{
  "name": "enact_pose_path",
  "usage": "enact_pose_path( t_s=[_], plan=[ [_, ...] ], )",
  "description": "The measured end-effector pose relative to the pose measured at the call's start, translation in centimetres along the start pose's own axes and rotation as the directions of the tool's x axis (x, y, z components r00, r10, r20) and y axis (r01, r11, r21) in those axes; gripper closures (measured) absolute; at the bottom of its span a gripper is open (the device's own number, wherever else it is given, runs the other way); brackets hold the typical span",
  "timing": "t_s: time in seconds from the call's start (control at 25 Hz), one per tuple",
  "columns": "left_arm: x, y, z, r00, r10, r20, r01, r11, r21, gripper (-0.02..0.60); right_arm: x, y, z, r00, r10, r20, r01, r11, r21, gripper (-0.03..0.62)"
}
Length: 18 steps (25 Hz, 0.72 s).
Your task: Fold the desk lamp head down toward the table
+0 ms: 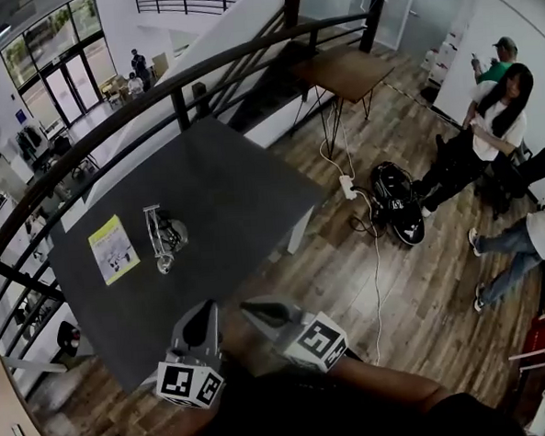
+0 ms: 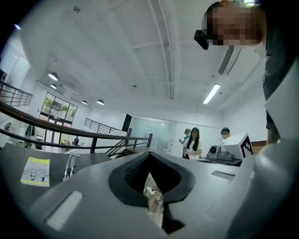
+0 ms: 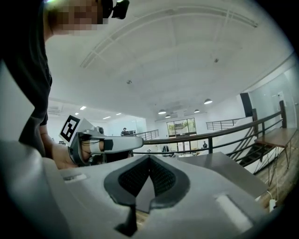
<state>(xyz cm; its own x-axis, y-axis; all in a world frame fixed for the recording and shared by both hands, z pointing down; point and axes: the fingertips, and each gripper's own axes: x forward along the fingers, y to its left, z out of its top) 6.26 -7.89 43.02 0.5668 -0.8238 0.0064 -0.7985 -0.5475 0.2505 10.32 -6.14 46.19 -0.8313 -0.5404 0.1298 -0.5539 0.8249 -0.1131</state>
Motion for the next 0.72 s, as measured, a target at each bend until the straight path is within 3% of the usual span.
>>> enact_pose_path(
  t_s=[0.2, 0.48, 0.72],
  plan=[
    [-1.6, -4.7, -1.6, 0.998, 0.057, 0.007, -0.057, 0.998, 0.008, 0.58, -4.7, 1.4, -1.4, 0.998, 0.057, -0.006, -0.057, 0.998, 0.001, 0.591],
    [-5.6, -7.5, -3.0, 0.987, 0.158, 0.028, -0.159, 0.987, 0.015, 0.58, -7.9, 4.1, -2.4, 0.993, 0.121, 0.01, -0.121, 0.993, 0.0, 0.591],
    [-8.9, -9.5, -3.3, 0.981, 0.189, 0.034, -0.19, 0.981, 0.031, 0.58, -9.3, 6.9, -1.9, 0.989, 0.146, 0.027, -0.146, 0.989, 0.0, 0.592]
  ],
)
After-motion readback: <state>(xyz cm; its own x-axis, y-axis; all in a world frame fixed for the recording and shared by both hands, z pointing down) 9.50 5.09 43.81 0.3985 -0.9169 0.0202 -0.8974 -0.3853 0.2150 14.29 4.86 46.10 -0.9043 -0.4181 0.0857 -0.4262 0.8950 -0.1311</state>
